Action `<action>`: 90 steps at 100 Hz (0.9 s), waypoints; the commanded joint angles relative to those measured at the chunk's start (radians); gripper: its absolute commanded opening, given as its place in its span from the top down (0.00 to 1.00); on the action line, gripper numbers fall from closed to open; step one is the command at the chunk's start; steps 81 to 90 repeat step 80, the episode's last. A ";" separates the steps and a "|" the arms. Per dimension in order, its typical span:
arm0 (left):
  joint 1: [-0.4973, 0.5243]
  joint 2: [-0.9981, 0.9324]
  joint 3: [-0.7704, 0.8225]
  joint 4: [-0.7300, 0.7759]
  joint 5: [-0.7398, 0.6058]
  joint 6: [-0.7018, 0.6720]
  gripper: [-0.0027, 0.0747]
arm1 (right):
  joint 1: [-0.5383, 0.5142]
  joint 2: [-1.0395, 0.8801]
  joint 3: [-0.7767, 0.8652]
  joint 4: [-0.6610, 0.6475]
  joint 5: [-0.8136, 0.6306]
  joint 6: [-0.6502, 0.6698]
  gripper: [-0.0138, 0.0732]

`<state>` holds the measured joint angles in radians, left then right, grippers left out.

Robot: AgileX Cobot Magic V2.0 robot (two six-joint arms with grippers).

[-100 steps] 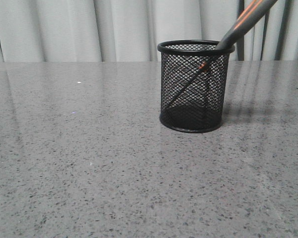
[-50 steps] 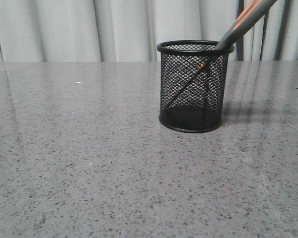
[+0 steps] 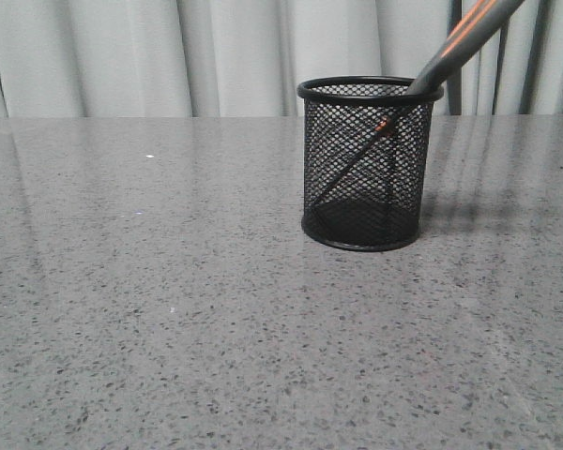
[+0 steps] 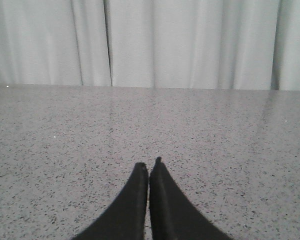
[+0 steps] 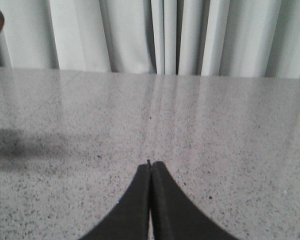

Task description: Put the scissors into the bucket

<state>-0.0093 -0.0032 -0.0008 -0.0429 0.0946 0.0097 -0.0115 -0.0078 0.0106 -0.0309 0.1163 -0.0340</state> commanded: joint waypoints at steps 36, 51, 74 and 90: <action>0.001 -0.026 0.027 -0.011 -0.082 -0.010 0.99 | -0.008 -0.025 0.017 -0.009 0.008 0.009 0.90; 0.001 -0.026 0.027 -0.011 -0.082 -0.010 0.99 | -0.008 -0.025 0.017 -0.009 0.010 0.009 0.90; 0.001 -0.026 0.027 -0.011 -0.082 -0.010 0.99 | -0.008 -0.025 0.017 -0.009 0.010 0.009 0.90; 0.001 -0.026 0.027 -0.011 -0.082 -0.010 0.99 | -0.008 -0.025 0.017 -0.009 0.011 0.009 0.90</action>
